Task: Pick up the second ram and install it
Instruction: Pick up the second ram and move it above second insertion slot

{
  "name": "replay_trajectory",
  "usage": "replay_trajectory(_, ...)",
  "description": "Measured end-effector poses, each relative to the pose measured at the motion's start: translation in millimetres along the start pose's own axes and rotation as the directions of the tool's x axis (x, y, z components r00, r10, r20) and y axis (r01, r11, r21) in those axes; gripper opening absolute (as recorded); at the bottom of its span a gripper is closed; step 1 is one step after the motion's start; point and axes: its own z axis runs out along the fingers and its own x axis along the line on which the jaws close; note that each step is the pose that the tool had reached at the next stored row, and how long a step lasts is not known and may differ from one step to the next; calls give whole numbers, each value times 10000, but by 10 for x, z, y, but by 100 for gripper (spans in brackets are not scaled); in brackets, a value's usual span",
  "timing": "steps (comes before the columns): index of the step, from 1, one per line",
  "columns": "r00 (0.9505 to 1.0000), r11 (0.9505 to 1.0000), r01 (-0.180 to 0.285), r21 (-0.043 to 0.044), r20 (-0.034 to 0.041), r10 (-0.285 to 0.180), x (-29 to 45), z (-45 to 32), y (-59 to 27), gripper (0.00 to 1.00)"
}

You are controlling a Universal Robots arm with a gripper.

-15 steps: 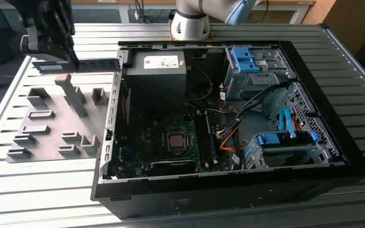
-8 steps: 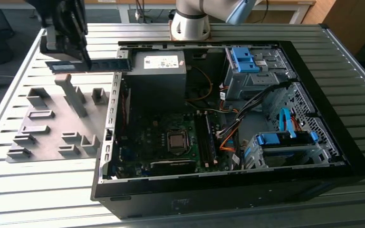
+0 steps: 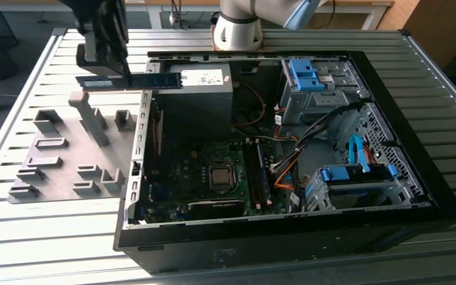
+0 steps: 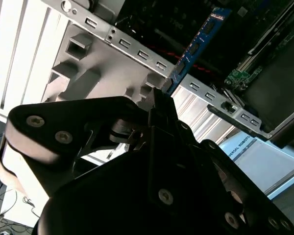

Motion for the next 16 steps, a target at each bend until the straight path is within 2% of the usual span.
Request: replay_trajectory(16,10000,10000,0,1,1,0,1,-15,-467,14)
